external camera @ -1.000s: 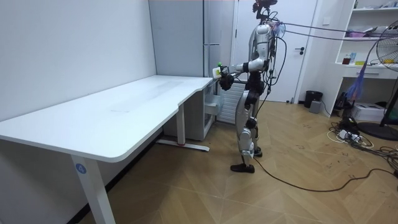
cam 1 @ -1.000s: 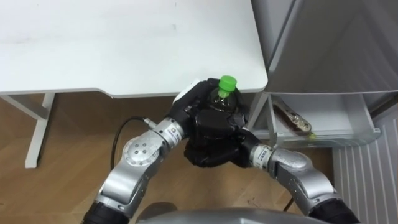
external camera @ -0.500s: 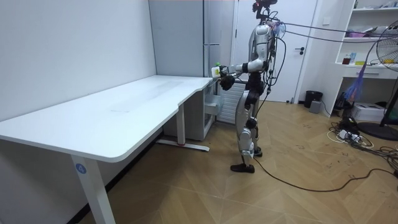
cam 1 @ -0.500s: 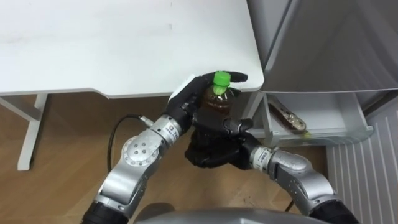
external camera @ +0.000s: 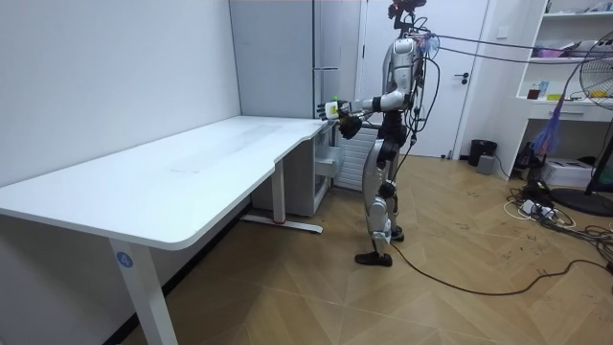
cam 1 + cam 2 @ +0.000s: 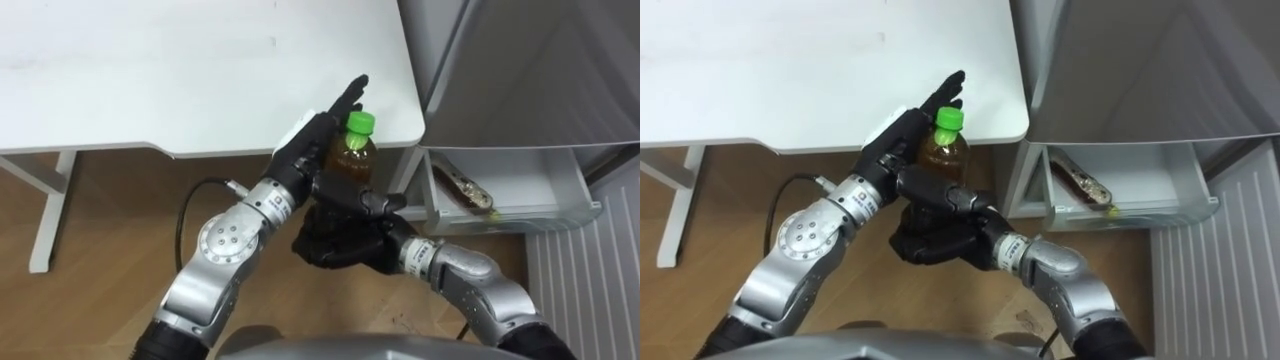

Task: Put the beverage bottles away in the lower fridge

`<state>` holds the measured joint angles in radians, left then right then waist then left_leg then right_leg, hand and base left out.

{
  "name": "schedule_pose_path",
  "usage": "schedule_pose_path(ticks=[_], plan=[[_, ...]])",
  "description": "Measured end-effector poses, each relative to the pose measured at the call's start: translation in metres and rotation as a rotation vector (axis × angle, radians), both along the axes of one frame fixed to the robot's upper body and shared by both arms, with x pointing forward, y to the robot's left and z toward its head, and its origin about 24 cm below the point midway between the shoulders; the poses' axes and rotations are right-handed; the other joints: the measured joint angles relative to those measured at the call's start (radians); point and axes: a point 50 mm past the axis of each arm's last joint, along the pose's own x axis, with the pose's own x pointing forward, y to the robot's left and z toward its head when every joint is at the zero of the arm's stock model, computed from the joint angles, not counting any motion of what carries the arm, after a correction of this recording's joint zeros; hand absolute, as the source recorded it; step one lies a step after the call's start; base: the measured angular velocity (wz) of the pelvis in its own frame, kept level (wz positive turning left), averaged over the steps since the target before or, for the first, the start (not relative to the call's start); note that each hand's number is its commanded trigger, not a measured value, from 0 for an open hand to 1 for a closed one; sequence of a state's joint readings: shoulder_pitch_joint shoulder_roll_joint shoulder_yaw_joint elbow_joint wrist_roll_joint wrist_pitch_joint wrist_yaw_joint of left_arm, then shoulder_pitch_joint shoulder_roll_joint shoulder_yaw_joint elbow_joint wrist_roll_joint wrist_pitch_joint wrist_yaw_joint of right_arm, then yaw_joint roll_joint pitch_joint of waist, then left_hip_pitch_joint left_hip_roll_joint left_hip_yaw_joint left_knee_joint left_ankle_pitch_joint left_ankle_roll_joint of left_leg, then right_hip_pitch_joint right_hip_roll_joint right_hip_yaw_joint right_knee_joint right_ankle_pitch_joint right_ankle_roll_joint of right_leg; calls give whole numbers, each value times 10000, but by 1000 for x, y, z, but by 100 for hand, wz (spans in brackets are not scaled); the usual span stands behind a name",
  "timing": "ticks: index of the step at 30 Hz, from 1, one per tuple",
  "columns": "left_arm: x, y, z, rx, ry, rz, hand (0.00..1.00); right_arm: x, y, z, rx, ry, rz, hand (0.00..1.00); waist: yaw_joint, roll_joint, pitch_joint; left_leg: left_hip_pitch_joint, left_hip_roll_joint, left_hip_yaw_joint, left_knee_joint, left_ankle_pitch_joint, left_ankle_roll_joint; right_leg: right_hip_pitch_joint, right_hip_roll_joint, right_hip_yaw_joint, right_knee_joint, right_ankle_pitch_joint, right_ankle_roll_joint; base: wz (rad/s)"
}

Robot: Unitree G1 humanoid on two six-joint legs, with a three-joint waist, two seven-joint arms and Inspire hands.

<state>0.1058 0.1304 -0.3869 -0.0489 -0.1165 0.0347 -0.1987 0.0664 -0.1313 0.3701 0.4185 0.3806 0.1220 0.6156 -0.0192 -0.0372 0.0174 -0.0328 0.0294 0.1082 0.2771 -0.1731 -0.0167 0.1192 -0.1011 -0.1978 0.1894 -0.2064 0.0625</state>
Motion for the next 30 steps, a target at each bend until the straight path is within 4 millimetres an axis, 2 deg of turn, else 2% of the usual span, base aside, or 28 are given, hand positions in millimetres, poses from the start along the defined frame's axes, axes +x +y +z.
schedule_pose_path(ticks=[8,16,19,26,30], plan=[[8,-3,30,-531,-1516,207,0,-6,-2,-4,-74,226,-45,100,30,107,-25,-68,9,-17,155,-56,18,23,8,2,-1,4,-7,0],[8,-2,37,-690,-1948,452,0,-7,-8,-5,-206,266,-85,100,233,173,-28,-2,10,-19,146,-56,18,88,10,3,-4,5,-8,0],[9,1,44,-804,-2303,680,0,-6,-9,-5,-217,256,-110,100,307,150,8,116,11,-20,83,-57,16,192,14,15,-23,4,-7,0],[13,20,64,-739,-3385,1660,0,-13,-20,-8,-414,428,-316,100,476,160,11,254,18,45,-24,-56,9,245,17,8,-34,4,-7,-2],[17,37,70,-636,-3748,2542,0,-13,-26,-8,-496,450,-562,100,550,197,22,361,16,3,-54,-61,0,360,20,-43,-50,4,-6,2]])
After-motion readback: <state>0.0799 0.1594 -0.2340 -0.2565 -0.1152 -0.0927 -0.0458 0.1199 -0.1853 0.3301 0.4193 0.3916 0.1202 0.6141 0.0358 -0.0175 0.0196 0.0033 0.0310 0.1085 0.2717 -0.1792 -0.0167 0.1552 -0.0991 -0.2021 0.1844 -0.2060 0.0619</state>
